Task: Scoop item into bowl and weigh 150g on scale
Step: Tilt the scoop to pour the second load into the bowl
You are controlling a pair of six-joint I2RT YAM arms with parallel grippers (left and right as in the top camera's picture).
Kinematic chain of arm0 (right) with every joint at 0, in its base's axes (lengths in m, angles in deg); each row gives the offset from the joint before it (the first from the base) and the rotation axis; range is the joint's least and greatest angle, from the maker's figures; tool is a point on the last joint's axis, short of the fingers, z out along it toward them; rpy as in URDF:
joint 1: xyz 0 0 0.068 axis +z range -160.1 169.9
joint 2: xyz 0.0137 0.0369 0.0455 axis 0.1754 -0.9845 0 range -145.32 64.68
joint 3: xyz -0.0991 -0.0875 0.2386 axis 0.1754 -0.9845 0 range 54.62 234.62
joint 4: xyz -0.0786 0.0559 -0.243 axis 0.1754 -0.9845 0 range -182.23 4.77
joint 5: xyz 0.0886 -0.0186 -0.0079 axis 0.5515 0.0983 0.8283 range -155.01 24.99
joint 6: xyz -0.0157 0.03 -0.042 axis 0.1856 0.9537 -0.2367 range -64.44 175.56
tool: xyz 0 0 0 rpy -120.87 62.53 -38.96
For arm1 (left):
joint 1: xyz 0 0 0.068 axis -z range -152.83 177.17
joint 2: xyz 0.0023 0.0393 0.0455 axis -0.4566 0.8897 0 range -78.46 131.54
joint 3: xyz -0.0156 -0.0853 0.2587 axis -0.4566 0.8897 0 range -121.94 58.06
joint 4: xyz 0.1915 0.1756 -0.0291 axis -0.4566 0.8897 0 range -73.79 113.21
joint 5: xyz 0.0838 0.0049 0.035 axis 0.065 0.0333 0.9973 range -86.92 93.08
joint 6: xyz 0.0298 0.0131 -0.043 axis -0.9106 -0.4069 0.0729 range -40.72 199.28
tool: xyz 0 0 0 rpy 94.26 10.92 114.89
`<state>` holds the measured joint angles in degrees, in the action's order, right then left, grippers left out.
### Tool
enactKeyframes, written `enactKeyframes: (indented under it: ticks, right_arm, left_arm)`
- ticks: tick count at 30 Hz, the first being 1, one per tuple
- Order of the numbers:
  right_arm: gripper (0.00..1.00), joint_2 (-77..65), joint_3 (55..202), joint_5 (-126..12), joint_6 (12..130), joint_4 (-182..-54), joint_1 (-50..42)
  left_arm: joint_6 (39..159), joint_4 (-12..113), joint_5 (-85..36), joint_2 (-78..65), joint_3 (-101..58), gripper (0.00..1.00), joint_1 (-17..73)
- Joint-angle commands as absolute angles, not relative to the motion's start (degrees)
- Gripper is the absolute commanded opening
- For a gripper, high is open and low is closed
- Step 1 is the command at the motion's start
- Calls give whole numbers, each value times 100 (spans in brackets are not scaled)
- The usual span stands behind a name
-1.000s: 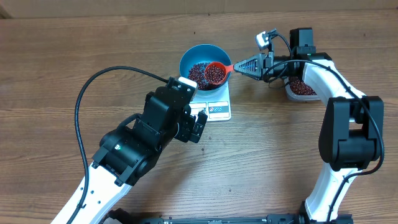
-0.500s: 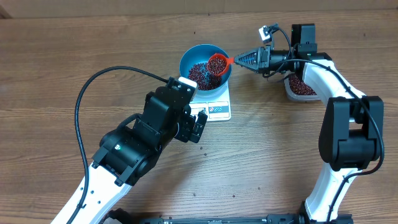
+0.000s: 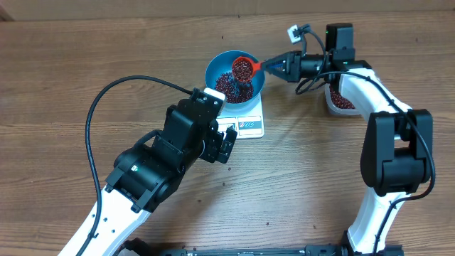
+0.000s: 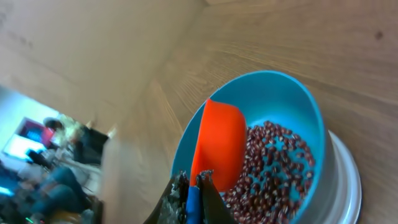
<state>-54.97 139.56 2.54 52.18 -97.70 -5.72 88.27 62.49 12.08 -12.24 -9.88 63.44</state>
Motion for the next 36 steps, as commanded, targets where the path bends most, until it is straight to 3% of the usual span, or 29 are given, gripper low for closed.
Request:
enactKeyframes:
  ticks: [1, 36]
  right_arm:
    - [4, -5515, 13974, 298, 4046, -9726, -458]
    - [4, -5515, 13974, 300, -539, -9870, -421]
  left_arm:
    - [8869, 6249, 1245, -1322, -1001, 100, 6318]
    - [8869, 6249, 1245, -1322, -1001, 100, 6318]
